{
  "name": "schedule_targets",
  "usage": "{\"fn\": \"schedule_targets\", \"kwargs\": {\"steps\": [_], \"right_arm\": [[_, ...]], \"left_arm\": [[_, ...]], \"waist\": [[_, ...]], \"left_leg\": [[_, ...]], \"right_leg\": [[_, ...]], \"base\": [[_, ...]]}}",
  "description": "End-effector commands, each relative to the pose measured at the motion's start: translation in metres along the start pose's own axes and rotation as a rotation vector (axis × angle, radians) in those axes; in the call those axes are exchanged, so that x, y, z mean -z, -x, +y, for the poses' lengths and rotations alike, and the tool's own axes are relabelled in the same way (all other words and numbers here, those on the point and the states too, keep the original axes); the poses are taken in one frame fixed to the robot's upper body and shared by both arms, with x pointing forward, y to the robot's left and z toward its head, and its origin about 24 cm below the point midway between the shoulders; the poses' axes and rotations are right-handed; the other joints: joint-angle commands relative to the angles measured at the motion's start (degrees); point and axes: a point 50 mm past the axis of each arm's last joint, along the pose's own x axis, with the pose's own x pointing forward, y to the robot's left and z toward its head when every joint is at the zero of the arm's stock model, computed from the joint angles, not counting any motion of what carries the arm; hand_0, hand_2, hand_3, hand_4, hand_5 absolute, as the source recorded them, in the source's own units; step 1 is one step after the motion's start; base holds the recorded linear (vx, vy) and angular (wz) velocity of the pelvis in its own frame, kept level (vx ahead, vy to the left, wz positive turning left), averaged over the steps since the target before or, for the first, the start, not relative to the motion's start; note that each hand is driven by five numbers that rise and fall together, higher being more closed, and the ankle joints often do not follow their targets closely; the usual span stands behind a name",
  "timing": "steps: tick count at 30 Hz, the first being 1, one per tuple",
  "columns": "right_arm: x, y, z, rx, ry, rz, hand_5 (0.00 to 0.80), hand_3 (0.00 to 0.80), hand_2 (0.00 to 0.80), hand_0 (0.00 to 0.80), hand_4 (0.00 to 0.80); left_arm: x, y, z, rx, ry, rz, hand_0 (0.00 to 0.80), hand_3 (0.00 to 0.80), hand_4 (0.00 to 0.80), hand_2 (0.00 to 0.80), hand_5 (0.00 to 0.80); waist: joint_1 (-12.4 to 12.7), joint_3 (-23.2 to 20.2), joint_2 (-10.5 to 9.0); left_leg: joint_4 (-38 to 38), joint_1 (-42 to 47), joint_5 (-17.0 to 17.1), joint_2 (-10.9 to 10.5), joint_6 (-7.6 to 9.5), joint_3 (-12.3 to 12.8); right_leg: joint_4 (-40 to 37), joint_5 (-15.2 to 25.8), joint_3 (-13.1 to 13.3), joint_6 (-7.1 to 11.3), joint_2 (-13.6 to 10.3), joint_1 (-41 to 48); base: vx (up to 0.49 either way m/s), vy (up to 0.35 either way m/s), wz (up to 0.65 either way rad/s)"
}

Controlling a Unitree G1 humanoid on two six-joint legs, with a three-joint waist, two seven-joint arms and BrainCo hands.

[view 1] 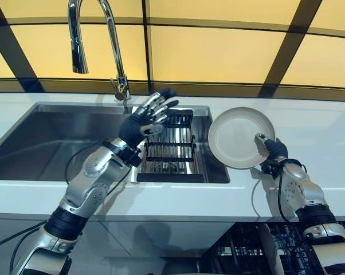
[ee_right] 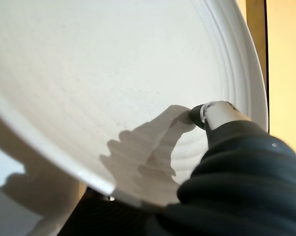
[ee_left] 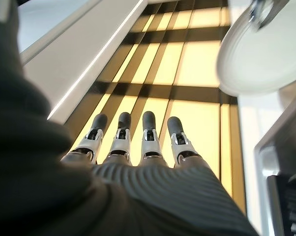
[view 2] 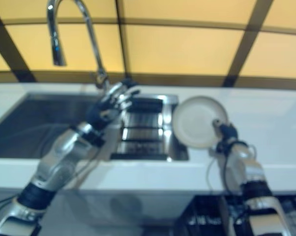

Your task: Take plates into dishwasher

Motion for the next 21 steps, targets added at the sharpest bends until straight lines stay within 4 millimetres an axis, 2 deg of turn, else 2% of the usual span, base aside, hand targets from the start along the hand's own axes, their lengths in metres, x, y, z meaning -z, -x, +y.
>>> {"fn": "schedule_targets", "kwargs": {"steps": [1, 9, 21], "right_arm": [[-0.057, -0.005, 0.020, -0.080, -0.048, -0.234, 0.800, 0.800, 0.800, 0.800, 0.800], [-0.064, 0.003, 0.038, -0.174, -0.055, -0.304, 0.800, 0.800, 0.800, 0.800, 0.800], [-0.083, 0.020, 0.058, -0.242, 0.030, -0.452, 0.800, 0.800, 0.800, 0.800, 0.800]], "left_arm": [[-0.004, -0.030, -0.002, 0.038, -0.047, 0.001, 0.000, 0.000, 0.000, 0.000, 0.000], [0.021, -0.031, 0.000, -0.047, -0.018, 0.097, 0.000, 0.000, 0.000, 0.000, 0.000], [0.048, -0.030, -0.002, -0.108, 0.066, 0.198, 0.000, 0.000, 0.000, 0.000, 0.000]], "waist": [[-0.9, -2.0, 0.50], [-2.1, -1.8, 0.31], [-3.1, -1.5, 0.07]], "left_leg": [[0.1, 1.1, -4.8, -0.4, 0.12, 4.3], [0.1, 1.1, -4.8, -0.4, 0.40, 5.5], [0.1, 0.8, -4.7, -0.5, 0.68, 6.0]], "right_leg": [[0.2, -3.0, 0.6, -0.62, 4.5, 0.8], [0.2, -2.6, 1.4, -0.43, 4.7, 0.4], [0.2, -2.5, 2.0, -0.16, 4.7, 0.0]], "base": [[-0.012, -0.007, -0.05], [-0.006, -0.002, -0.03], [-0.004, 0.000, -0.04]]}}
